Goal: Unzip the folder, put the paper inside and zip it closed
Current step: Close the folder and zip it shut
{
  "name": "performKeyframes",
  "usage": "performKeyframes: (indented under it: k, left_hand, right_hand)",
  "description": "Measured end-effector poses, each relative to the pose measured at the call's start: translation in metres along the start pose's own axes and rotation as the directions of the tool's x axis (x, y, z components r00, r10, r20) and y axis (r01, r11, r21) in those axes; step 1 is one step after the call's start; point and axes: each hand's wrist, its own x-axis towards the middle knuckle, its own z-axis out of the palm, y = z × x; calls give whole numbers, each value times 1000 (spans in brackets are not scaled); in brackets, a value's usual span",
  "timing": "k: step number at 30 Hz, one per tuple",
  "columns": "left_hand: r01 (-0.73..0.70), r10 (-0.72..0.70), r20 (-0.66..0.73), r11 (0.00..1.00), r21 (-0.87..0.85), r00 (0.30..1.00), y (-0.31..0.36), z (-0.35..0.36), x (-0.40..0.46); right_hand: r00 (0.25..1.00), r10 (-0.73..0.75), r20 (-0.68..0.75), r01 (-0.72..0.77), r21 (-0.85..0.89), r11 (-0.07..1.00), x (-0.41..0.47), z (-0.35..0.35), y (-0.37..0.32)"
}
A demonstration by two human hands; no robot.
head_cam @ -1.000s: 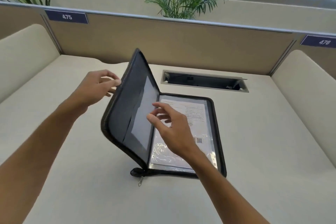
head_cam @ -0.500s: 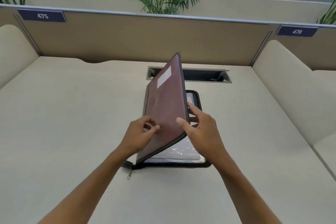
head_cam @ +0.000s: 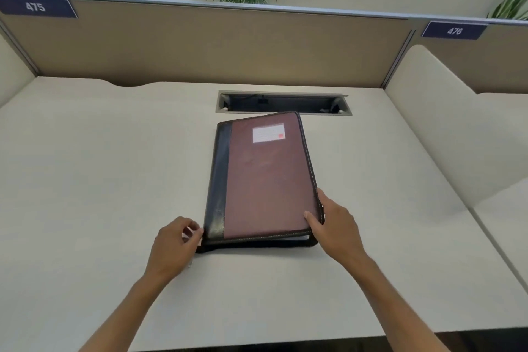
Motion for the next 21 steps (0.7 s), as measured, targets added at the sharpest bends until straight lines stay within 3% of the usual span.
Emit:
performKeyframes:
  k: [11,15,18,21]
  left_hand:
    - [-87,87,77,996,-8,993,-15,-12,-27]
    - [-89,91,107,996,-23,990,-20,-15,-30]
    - [-105,107,91,994,-23,990,-23,-16,-31]
    - [-115,115,87,993,-12,990,-24,-16,-31]
  right_hand:
    - [995,61,76,-36,-304,952,-6,31,17]
    - [1000,29,2,-26,-401,916,-10,41,9]
    - [989,-131,-69,105,-298,949,-22,54,-12]
    - [973,-230,-26,227,-84,970,-37,76,-40]
